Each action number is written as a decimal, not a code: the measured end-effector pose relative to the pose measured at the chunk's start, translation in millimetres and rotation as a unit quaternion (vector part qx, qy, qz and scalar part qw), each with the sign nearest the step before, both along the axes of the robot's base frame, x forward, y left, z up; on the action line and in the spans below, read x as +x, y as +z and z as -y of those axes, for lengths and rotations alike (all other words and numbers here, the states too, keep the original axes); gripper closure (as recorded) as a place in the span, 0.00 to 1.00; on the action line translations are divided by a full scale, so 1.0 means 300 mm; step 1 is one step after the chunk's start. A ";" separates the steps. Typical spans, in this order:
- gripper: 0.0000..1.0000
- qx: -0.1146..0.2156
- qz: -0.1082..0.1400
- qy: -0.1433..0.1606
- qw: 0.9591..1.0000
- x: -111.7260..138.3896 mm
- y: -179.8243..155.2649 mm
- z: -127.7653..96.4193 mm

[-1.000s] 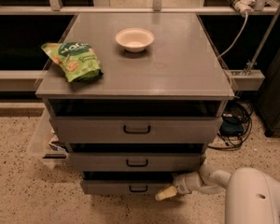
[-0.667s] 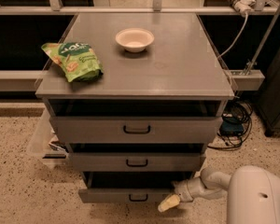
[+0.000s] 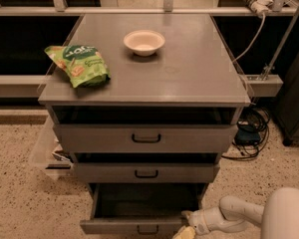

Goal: Open bottom drawer

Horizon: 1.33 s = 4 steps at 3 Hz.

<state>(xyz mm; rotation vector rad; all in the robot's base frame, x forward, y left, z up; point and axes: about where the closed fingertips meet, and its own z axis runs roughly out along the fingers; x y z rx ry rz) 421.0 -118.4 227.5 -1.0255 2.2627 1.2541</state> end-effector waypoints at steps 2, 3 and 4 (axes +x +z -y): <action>0.00 0.069 -0.036 -0.011 0.997 -0.162 0.022 -0.076; 0.00 0.072 -0.037 -0.012 0.997 -0.169 0.022 -0.076; 0.00 0.053 0.021 -0.004 0.998 -0.104 0.128 -0.087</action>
Offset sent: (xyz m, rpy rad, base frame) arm -0.0912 0.0376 0.0128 0.2689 0.1312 -0.0600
